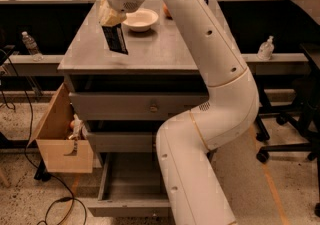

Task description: Place rxbar blueberry into bottom drawer

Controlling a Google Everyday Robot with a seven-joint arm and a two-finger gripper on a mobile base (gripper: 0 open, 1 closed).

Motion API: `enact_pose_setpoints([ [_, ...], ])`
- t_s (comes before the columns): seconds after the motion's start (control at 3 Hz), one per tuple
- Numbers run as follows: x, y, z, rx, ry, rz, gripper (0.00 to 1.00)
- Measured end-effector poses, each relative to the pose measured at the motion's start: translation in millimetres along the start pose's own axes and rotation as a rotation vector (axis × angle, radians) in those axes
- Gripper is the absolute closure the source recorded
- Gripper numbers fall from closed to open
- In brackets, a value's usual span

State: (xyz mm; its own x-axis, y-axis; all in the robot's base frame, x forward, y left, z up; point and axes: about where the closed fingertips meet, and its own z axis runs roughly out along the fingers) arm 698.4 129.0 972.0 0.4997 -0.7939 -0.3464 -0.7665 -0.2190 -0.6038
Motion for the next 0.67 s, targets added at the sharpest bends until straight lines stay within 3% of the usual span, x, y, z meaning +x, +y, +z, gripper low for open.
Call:
enact_pose_setpoints([
  [0.67, -12.8, 11.1, -14.7, -0.007, -0.037, -0.012, 1.00],
])
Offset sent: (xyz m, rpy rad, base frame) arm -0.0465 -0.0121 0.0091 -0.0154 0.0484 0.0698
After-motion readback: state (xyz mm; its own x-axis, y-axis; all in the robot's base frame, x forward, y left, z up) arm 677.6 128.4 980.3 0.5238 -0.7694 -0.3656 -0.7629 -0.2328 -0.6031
